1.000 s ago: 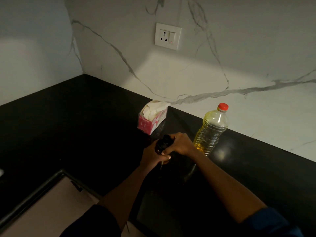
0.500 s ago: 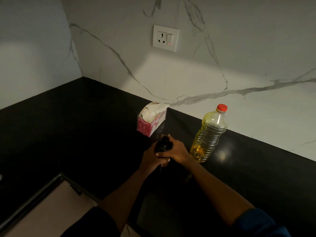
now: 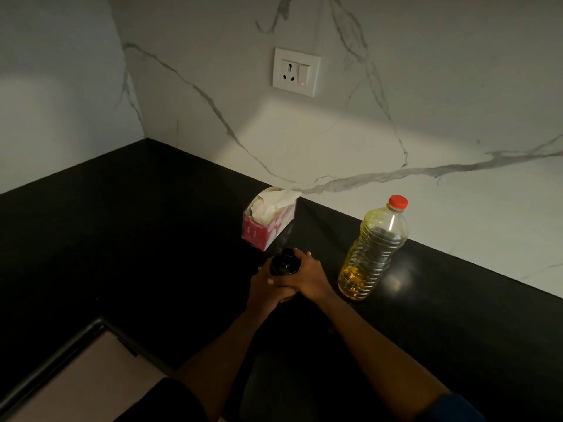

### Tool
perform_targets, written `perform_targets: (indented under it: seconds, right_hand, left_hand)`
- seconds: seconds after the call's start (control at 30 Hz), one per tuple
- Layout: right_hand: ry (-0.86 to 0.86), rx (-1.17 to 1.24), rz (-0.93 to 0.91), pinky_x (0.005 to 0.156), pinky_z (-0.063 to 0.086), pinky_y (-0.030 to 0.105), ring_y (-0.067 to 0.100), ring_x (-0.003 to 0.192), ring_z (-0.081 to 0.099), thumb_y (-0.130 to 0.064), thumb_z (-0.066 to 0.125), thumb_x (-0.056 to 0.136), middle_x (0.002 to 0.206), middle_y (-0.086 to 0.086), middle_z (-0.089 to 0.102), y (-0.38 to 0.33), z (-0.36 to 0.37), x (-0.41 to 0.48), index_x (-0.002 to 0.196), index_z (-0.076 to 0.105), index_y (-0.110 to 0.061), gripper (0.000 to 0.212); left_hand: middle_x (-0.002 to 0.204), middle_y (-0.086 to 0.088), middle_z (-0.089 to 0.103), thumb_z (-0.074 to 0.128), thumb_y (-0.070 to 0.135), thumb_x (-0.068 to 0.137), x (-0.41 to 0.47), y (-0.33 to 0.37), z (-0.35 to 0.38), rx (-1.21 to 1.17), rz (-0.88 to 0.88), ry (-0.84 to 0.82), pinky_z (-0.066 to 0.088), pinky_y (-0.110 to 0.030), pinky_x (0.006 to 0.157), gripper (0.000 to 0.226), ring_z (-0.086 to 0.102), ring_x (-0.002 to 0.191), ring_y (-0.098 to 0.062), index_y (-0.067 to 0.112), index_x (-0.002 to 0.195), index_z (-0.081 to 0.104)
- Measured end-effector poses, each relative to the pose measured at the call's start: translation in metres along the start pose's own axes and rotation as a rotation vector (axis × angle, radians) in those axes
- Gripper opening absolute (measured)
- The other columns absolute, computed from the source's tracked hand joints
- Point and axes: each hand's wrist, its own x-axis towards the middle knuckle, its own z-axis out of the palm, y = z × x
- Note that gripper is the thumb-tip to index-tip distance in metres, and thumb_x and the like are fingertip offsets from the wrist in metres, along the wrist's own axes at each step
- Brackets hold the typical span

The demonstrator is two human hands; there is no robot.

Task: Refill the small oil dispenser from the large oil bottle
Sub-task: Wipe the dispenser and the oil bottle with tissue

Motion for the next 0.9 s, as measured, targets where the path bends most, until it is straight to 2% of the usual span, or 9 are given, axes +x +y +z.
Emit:
perform_targets:
  seconds: [0.1, 0.17, 0.23, 0.37, 0.53, 0.6, 0.7, 0.8, 0.9]
  right_hand:
    - [-0.271, 0.183, -0.04, 0.102, 0.043, 0.029, 0.009, 0.11, 0.054, -0.022, 0.078, 0.071, 0.118, -0.004, 0.059, -0.004, -0.024, 0.011, 0.121, 0.055, -0.02, 0.055]
    - [-0.152, 0.363, -0.012, 0.089, 0.045, 0.011, 0.009, 0.115, 0.051, -0.022, 0.069, 0.08, 0.129, 0.002, 0.054, -0.002, -0.029, 0.026, 0.133, 0.046, -0.011, 0.059]
    - [0.09, 0.311, -0.013, 0.079, 0.045, 0.006, 0.01, 0.108, 0.057, -0.019, 0.066, 0.085, 0.124, 0.007, 0.06, -0.002, -0.03, 0.047, 0.127, 0.053, -0.008, 0.045]
    - [0.333, -0.15, -0.152, 0.088, 0.053, 0.031, 0.017, 0.093, 0.064, -0.01, 0.07, 0.08, 0.108, 0.014, 0.067, 0.0, -0.029, 0.095, 0.114, 0.064, -0.004, 0.035]
    - [0.298, -0.576, -0.271, 0.102, 0.039, 0.048, 0.035, 0.122, 0.046, -0.025, 0.077, 0.074, 0.134, 0.015, 0.05, -0.007, -0.031, 0.137, 0.131, 0.052, -0.013, 0.064]
    - [0.203, -0.74, -0.29, 0.106, 0.032, 0.048, 0.035, 0.131, 0.037, -0.029, 0.075, 0.075, 0.142, 0.011, 0.043, -0.01, -0.033, 0.147, 0.134, 0.049, -0.016, 0.066]
    - [0.131, -0.865, -0.332, 0.109, 0.028, 0.043, 0.029, 0.135, 0.034, -0.026, 0.067, 0.083, 0.144, 0.005, 0.044, -0.013, -0.036, 0.159, 0.13, 0.055, -0.018, 0.049]
    - [0.124, -0.785, -0.35, 0.107, 0.03, 0.034, 0.026, 0.128, 0.045, -0.012, 0.062, 0.086, 0.133, 0.004, 0.056, -0.015, -0.038, 0.164, 0.12, 0.063, -0.014, 0.034]
    - [0.186, -0.686, -0.361, 0.099, 0.041, 0.034, 0.029, 0.111, 0.058, -0.005, 0.061, 0.085, 0.119, 0.011, 0.065, -0.015, -0.043, 0.164, 0.109, 0.069, -0.01, 0.026]
  left_hand:
    - [0.132, 0.001, 0.051, 0.077, 0.033, 0.069, 0.004, -0.004, -0.004, -0.175, -0.087, 0.018, 0.038, -0.026, 0.098, 0.079, 0.05, 0.121, -0.018, 0.022, 0.136, 0.037]
    - [0.131, -0.001, 0.053, 0.08, 0.031, 0.065, 0.007, -0.007, -0.004, -0.205, -0.113, 0.027, 0.037, -0.027, 0.101, 0.082, 0.049, 0.123, -0.019, 0.022, 0.135, 0.038]
    - [0.131, 0.0, 0.053, 0.081, 0.03, 0.064, 0.01, -0.009, -0.004, -0.224, -0.129, 0.026, 0.034, -0.025, 0.101, 0.083, 0.047, 0.124, -0.018, 0.023, 0.135, 0.039]
    - [0.126, 0.001, 0.057, 0.084, 0.027, 0.059, 0.015, -0.016, -0.004, -0.287, -0.119, 0.026, 0.032, -0.014, 0.091, 0.083, 0.051, 0.121, -0.015, 0.024, 0.132, 0.044]
    - [0.128, 0.002, 0.057, 0.084, 0.026, 0.059, 0.018, -0.019, -0.004, -0.332, -0.1, 0.01, 0.033, -0.014, 0.093, 0.084, 0.051, 0.122, -0.013, 0.023, 0.133, 0.044]
    - [0.127, 0.002, 0.057, 0.085, 0.026, 0.058, 0.019, -0.021, -0.004, -0.354, -0.077, 0.0, 0.033, -0.015, 0.096, 0.086, 0.051, 0.122, -0.012, 0.023, 0.133, 0.044]
    - [0.128, 0.002, 0.056, 0.086, 0.025, 0.057, 0.021, -0.023, -0.004, -0.372, -0.057, -0.017, 0.037, -0.019, 0.099, 0.088, 0.05, 0.122, -0.013, 0.023, 0.134, 0.043]
    - [0.128, 0.001, 0.056, 0.086, 0.025, 0.056, 0.024, -0.025, -0.003, -0.382, -0.043, -0.022, 0.038, -0.018, 0.098, 0.088, 0.051, 0.121, -0.012, 0.023, 0.133, 0.044]
    - [0.126, 0.002, 0.057, 0.086, 0.023, 0.056, 0.027, -0.026, -0.003, -0.393, -0.035, -0.029, 0.038, -0.018, 0.098, 0.086, 0.052, 0.12, -0.012, 0.022, 0.131, 0.045]
